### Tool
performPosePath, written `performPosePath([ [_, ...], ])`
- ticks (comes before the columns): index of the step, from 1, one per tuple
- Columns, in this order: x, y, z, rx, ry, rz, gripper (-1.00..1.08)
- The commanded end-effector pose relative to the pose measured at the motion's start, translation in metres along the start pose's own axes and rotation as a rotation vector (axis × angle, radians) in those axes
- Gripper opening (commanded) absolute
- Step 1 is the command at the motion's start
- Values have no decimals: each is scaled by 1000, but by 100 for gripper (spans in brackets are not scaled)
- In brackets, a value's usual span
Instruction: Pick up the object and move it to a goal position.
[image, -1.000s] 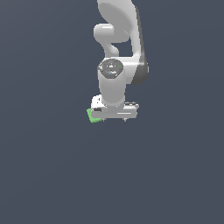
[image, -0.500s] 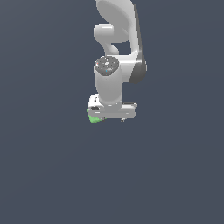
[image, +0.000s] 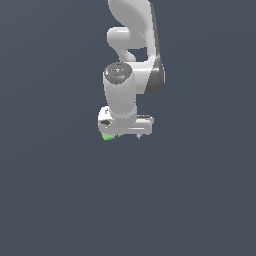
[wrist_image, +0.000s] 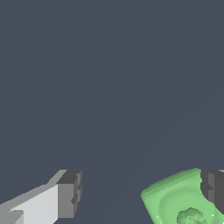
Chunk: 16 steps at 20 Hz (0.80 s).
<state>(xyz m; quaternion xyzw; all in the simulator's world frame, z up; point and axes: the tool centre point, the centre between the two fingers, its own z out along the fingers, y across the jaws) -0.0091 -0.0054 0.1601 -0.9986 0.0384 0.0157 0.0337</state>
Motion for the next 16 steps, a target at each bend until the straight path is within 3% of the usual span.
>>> performPosePath([
  [1,-3,4,3,-2,1,-12,100],
  [9,-23,29,20,-19,8,-99,100],
  [16,-58,61,43,-41,15,-228,100],
])
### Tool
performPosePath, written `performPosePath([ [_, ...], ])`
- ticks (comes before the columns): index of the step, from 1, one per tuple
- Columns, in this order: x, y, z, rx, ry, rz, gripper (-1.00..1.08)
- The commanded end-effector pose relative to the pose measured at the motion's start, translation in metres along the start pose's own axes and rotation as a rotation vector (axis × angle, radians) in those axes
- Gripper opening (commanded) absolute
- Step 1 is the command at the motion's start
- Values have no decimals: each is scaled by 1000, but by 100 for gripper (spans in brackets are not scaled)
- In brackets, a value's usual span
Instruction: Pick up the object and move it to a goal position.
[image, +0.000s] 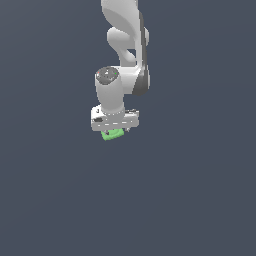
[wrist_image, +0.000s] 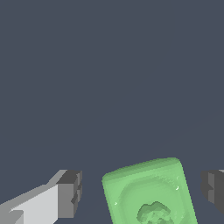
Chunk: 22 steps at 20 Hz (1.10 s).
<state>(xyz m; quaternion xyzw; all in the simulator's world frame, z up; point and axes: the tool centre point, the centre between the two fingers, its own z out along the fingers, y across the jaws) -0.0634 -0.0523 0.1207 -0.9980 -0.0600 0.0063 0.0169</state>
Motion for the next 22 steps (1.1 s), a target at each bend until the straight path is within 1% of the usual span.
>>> performPosePath([
  [1,-17,8,9,-8,2,-51,100],
  [7,-53,23,26,-23,5,-160,100],
  [12,-74,29,35,-31,5,-222,100],
  [17,-86,32,39,-35,6,-258,100],
  [22,-88,33,40,-35,5,-263,100],
])
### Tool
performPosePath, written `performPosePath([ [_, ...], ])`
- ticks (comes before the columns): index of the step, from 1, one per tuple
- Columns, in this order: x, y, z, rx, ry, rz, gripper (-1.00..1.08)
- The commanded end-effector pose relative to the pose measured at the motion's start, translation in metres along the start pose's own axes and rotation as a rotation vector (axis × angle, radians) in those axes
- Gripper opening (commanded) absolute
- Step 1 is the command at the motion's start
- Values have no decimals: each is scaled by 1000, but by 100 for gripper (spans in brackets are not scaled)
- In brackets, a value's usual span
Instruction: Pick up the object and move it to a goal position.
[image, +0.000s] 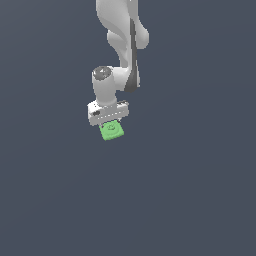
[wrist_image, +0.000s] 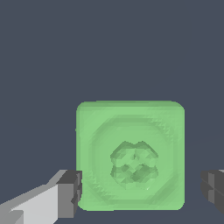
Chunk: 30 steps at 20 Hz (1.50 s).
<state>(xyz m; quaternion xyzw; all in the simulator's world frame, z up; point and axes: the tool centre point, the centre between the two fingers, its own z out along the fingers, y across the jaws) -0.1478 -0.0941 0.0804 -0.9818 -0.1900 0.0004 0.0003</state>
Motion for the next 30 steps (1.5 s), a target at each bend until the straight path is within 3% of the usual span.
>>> performPosePath([
  [1,0,0,0,0,0,0,100],
  [20,-1,0,50,-1,1,-4,100],
  [21,-1,0,50,-1,1,-4,-100],
  [30,-1,0,50,-1,1,-4,-100],
])
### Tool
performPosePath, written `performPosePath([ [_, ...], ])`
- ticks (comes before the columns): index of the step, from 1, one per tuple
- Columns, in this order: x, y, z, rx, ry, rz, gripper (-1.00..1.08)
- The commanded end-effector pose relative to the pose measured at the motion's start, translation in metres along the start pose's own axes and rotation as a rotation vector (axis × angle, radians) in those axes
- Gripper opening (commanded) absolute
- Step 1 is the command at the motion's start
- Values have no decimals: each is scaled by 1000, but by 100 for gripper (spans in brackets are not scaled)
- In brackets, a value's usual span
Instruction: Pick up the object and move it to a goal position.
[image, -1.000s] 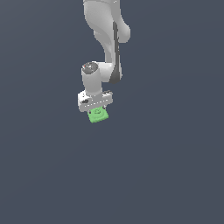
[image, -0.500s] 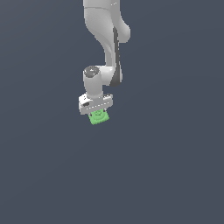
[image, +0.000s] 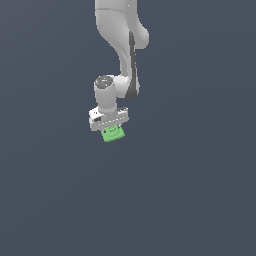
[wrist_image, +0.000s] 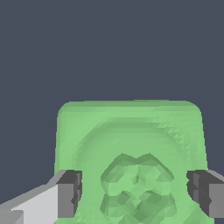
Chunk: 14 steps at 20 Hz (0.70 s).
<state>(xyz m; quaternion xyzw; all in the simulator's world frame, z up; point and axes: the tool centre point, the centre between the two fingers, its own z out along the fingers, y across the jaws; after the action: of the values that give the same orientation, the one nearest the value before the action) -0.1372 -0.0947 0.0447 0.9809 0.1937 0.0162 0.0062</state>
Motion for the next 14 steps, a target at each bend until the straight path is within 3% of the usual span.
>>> performPosePath([
  [1,0,0,0,0,0,0,-100],
  [14,28,-22,-38,2,-4,0,-100],
])
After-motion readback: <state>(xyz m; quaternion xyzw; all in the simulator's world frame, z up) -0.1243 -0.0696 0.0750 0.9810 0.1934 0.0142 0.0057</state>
